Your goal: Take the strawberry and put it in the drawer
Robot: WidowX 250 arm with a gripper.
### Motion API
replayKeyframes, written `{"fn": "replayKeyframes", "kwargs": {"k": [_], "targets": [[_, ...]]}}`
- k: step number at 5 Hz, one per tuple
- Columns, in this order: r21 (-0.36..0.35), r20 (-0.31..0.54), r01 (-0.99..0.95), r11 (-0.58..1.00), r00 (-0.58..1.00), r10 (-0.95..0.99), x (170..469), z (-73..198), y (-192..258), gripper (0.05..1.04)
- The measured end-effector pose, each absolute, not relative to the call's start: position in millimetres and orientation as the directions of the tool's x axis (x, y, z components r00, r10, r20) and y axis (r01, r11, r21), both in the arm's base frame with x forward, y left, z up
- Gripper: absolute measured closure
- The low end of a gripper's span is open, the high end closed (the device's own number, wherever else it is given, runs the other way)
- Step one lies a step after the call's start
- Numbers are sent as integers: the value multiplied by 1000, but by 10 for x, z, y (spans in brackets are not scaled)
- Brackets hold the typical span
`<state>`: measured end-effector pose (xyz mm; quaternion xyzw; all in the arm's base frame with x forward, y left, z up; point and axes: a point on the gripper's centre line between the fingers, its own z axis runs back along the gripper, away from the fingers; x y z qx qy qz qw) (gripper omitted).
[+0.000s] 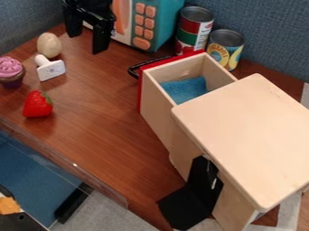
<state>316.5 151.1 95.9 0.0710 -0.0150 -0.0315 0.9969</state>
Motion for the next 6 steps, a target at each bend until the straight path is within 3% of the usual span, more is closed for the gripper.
{"fn": "replayKeyframes", "kwargs": {"k": [1, 2, 3, 6], "targets": [[119, -2, 68, 991, 998, -68, 3145, 839, 1492, 84], [50, -18, 163, 985, 987, -162, 2999, 698, 1464, 84], [71, 17, 204, 976, 978, -206, 2884, 738, 1503, 85], [80, -9, 320, 944, 947, -320, 2431, 532, 1652, 85]]}}
